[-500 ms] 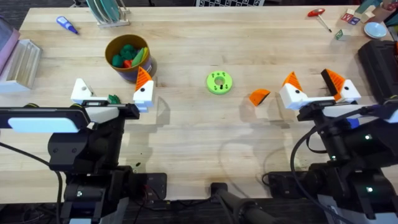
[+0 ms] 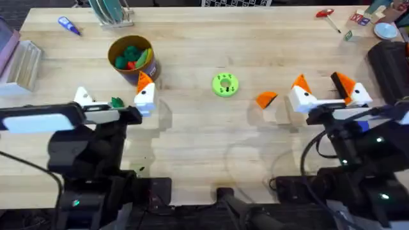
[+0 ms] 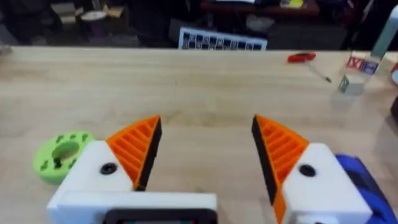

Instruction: Pick up the gripper from the table and insert it into the empty holder that is missing its gripper. Then pick up a screw, insert it into the mounting hole, and use the screwdriver to tighten it. Finally, clean up the table by picking up the vegetable and placing it into the bucket.

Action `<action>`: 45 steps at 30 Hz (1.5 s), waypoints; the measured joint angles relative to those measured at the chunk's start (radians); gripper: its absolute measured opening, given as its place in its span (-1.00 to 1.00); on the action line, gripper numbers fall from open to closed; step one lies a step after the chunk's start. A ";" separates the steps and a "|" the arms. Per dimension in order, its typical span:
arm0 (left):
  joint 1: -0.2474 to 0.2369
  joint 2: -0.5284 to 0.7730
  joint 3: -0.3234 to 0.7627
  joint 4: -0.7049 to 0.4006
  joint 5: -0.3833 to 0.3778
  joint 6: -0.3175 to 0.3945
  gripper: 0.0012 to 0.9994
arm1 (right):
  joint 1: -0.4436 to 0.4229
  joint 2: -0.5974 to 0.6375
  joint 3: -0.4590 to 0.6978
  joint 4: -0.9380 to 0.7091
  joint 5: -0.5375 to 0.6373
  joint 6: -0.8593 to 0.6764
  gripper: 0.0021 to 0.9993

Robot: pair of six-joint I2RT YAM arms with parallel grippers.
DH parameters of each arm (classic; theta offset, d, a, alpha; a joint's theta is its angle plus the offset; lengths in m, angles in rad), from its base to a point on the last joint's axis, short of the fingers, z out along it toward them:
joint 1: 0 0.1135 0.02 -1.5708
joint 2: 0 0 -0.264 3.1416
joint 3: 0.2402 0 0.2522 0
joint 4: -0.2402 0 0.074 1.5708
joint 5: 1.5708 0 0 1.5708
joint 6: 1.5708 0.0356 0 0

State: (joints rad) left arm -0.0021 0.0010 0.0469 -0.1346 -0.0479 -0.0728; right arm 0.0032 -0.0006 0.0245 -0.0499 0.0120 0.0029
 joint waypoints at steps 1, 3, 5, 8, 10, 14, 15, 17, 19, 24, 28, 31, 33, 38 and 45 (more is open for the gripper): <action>0.000 0.002 0.029 -0.047 -0.010 -0.016 0.97 | 0.000 0.004 0.031 -0.064 0.000 0.000 0.78; 0.000 0.025 0.121 -0.151 -0.035 -0.038 0.97 | 0.000 0.025 0.095 -0.183 0.002 0.001 0.78; 0.000 0.068 0.239 -0.242 -0.061 -0.049 0.97 | 0.000 0.071 0.182 -0.304 0.003 0.000 0.78; 0.000 0.181 0.457 -0.424 -0.099 -0.063 0.97 | 0.000 0.181 0.359 -0.476 0.003 0.000 0.78; 0.000 0.279 0.595 -0.554 -0.120 -0.067 0.97 | 0.000 0.261 0.476 -0.561 0.003 0.000 0.79; 0.000 0.495 0.816 -0.816 -0.141 -0.071 0.97 | 0.000 0.426 0.684 -0.700 0.003 0.000 0.78; 0.000 0.549 0.854 -0.861 -0.146 -0.072 0.97 | 0.000 0.465 0.730 -0.729 0.003 0.000 0.78; 0.000 0.645 0.902 -0.916 -0.151 -0.074 0.97 | 0.000 0.527 0.795 -0.768 0.002 0.000 0.78; 0.000 0.725 0.914 -0.917 -0.142 -0.074 0.97 | 0.000 0.574 0.838 -0.785 0.002 0.000 0.78; 0.000 0.878 0.915 -0.919 -0.045 -0.074 0.97 | 0.000 0.622 0.862 -0.793 0.002 0.000 0.78; 0.007 0.958 0.894 -0.942 -0.051 -0.144 0.97 | 0.000 0.622 0.862 -0.795 0.002 0.000 0.78; 0.044 1.022 0.858 -0.931 -0.047 -0.238 0.97 | 0.000 0.622 0.863 -0.796 0.003 0.000 0.78; 0.072 1.069 0.842 -0.917 -0.012 -0.265 0.98 | 0.000 0.622 0.863 -0.796 0.002 0.000 0.78; 0.085 1.112 0.838 -0.867 0.068 -0.269 -0.24 | 0.000 0.622 0.863 -0.795 0.002 0.000 0.78; 0.068 1.109 0.862 -0.859 0.185 -0.198 -0.82 | 0.000 0.622 0.863 -0.795 0.002 0.000 0.79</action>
State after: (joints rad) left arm 0.0658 1.1095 0.9094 -0.9933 0.1372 -0.2709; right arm 0.0032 0.6216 0.8875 -0.8452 0.0143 0.0032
